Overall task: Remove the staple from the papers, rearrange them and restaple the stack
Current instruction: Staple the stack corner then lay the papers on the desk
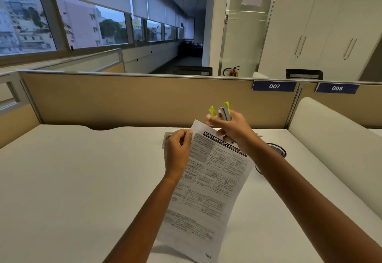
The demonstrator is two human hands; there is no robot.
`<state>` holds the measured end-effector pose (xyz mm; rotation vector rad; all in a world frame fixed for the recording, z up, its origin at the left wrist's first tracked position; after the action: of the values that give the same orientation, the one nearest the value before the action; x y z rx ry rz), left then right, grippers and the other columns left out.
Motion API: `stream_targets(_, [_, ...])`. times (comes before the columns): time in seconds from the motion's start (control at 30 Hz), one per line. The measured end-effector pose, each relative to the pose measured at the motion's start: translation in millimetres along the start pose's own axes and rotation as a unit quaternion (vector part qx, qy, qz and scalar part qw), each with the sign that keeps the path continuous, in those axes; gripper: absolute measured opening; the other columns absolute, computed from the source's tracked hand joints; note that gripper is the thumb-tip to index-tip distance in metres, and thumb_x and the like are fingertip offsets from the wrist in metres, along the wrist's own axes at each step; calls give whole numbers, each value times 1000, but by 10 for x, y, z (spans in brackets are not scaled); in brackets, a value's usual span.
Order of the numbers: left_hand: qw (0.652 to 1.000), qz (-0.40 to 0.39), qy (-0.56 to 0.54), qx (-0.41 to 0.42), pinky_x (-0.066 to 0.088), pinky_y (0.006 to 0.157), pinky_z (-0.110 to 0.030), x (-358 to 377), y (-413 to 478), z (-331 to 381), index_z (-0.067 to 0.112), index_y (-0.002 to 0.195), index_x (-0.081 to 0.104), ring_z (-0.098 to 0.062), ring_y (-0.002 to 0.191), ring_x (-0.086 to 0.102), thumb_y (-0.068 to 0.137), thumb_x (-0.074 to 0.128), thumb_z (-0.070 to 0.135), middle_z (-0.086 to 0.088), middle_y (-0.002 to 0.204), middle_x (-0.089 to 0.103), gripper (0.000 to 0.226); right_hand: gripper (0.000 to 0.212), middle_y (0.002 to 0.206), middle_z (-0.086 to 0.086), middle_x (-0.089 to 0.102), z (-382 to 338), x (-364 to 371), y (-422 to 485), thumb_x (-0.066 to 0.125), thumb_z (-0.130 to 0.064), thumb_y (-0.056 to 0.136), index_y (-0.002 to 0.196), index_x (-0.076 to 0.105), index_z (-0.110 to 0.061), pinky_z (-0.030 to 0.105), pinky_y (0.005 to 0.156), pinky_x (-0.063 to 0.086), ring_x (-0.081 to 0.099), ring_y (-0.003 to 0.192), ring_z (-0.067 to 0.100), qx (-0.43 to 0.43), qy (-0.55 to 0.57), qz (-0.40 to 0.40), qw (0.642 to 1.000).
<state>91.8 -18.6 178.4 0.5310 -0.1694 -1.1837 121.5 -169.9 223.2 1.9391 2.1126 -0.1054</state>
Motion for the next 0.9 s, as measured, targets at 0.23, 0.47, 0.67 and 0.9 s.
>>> stream_targets(0.23, [1000, -3, 3, 0, 48, 51, -10, -10, -33, -39, 6, 87, 63, -13, 69, 61, 90, 48, 25, -7, 85, 67, 24, 39, 84, 2, 72, 99, -171, 19, 31, -44, 95, 112, 55, -19, 26, 61, 44, 57, 69, 13, 121, 110, -112, 980])
stream_targets(0.47, [998, 31, 20, 55, 51, 60, -26, -47, -78, 106, 1, 83, 64, -21, 73, 61, 89, 51, 18, -13, 83, 67, 23, 59, 111, 11, 64, -149, -124, -13, 63, -17, 82, 136, 37, -22, 25, 75, 51, 63, 86, 14, -16, -221, -186, 957])
stream_targets(0.67, [992, 23, 67, 101, 51, 61, -26, -71, -130, 160, 3, 78, 62, -18, 71, 59, 88, 53, 17, -11, 80, 65, 20, 45, 119, 12, 63, -327, -44, -58, 72, -14, 74, 116, 58, -6, 16, 74, 44, 58, 99, 17, -110, -387, -187, 896])
stream_targets(0.9, [984, -1, 92, 150, 53, 60, -33, -20, -183, 299, 0, 85, 65, -18, 70, 58, 87, 55, 15, -17, 81, 66, 18, 40, 112, 7, 67, -391, 118, -124, 74, -16, 73, 111, 63, -11, 11, 62, 39, 57, 87, 12, -136, -452, -199, 859])
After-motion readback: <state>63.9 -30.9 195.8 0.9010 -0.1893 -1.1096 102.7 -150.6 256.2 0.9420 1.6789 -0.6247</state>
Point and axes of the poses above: each hand's wrist, its own y-axis towards the middle knuckle, its own x-axis out of the palm, z = x × y, the point moved 7 cm from there along y, towards the middle knuckle
